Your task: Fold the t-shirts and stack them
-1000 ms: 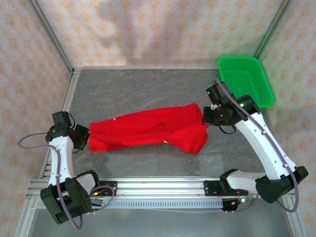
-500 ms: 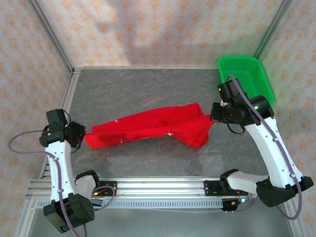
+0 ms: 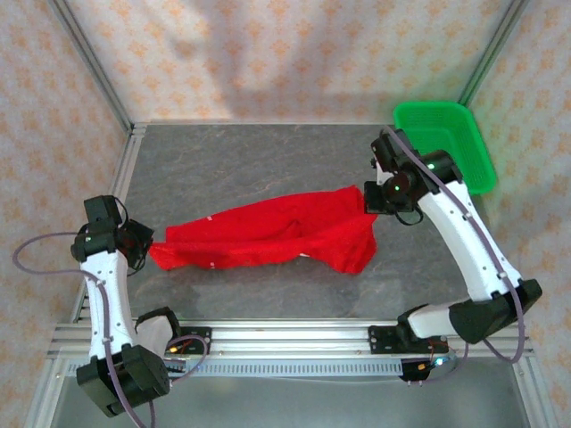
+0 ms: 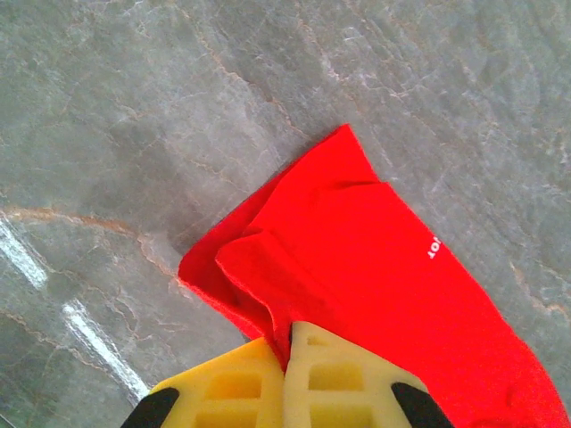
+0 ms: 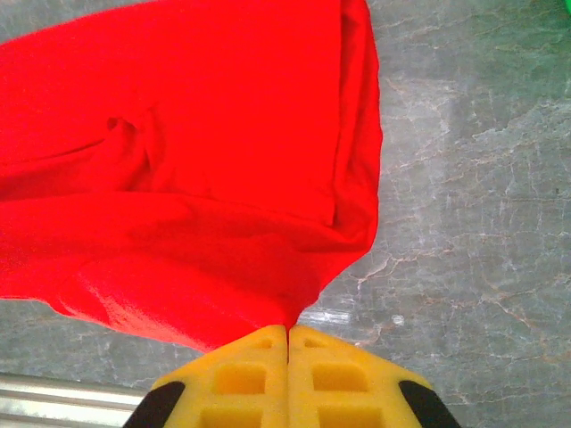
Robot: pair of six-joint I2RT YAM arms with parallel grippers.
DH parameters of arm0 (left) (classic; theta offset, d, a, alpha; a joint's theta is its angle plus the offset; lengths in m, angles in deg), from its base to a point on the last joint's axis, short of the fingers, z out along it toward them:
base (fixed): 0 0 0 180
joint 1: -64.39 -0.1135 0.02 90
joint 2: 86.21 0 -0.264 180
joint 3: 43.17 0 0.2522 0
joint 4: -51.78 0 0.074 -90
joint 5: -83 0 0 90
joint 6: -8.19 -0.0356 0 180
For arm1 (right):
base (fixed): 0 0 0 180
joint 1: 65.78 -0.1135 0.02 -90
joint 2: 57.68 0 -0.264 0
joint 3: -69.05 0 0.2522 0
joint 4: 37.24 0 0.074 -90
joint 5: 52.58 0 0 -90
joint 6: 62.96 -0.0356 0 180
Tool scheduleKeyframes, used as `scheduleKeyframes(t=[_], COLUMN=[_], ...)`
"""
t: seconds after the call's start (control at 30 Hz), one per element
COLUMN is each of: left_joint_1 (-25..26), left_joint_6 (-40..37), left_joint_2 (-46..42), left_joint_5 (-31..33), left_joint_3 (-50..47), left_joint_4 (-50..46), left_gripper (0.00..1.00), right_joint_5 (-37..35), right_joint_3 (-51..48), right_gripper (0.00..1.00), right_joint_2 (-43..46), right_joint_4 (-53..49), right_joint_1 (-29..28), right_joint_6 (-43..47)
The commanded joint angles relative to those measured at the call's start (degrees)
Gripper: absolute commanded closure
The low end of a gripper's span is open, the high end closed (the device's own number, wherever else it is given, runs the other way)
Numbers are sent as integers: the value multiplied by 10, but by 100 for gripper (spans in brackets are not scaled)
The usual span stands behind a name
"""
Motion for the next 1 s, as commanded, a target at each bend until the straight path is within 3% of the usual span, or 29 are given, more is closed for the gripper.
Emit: scheduleKeyframes(t=[0.0, 0.23, 0.53, 0.97], left_joint_1=[3, 3, 1, 1], left_joint_6=[-25, -61, -90, -90], left_joint_2=[21, 66, 64, 98], left_joint_5=[25, 36, 48, 24], left_joint_3=[-1, 11, 34, 46], left_joint_4=[21, 24, 7, 30], left_gripper=[100, 100, 100, 100], right_joint_5=[-16, -91, -183, -163], right_joint_3=[27, 65, 77, 102], right_gripper=[100, 100, 100, 100], right_joint_2=[-19, -65, -52, -69], right_joint_4=[3, -22, -60, -37], right_joint_1=[2, 3, 3, 3], right_joint_6=[36, 70, 92, 89])
